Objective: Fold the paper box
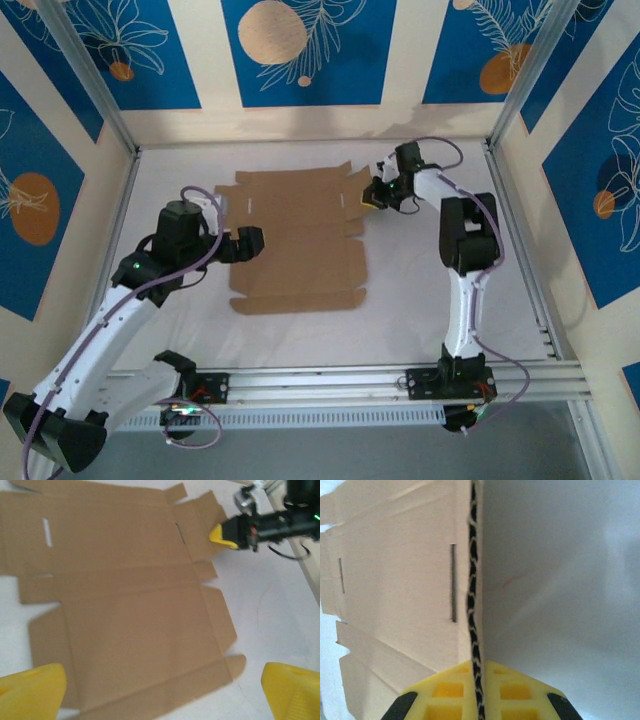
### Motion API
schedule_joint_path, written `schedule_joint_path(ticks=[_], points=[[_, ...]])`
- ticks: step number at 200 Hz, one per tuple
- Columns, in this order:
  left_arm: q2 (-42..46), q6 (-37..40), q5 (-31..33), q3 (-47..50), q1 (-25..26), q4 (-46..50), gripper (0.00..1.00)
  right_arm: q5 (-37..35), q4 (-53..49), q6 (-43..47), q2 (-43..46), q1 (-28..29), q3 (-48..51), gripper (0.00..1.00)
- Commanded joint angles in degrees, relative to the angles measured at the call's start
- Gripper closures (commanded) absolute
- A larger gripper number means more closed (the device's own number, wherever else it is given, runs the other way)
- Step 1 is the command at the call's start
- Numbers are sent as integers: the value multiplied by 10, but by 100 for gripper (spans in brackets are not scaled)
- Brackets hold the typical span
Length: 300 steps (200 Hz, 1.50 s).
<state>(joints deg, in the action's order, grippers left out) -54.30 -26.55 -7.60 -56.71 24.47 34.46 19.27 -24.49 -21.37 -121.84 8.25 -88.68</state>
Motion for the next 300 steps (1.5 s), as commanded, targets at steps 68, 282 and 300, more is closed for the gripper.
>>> schedule_joint_path(ticks=[68,282,300], points=[[-221,-106,-84,-128,-36,-103,0,52,500,142,210,7,328,96],[-572,-469,-77,-413,-113,-61,1,-38,689,262,265,49,453,96],[-574,-475,-79,-413,-112,-65,8,-50,691,262,266,53,457,96]])
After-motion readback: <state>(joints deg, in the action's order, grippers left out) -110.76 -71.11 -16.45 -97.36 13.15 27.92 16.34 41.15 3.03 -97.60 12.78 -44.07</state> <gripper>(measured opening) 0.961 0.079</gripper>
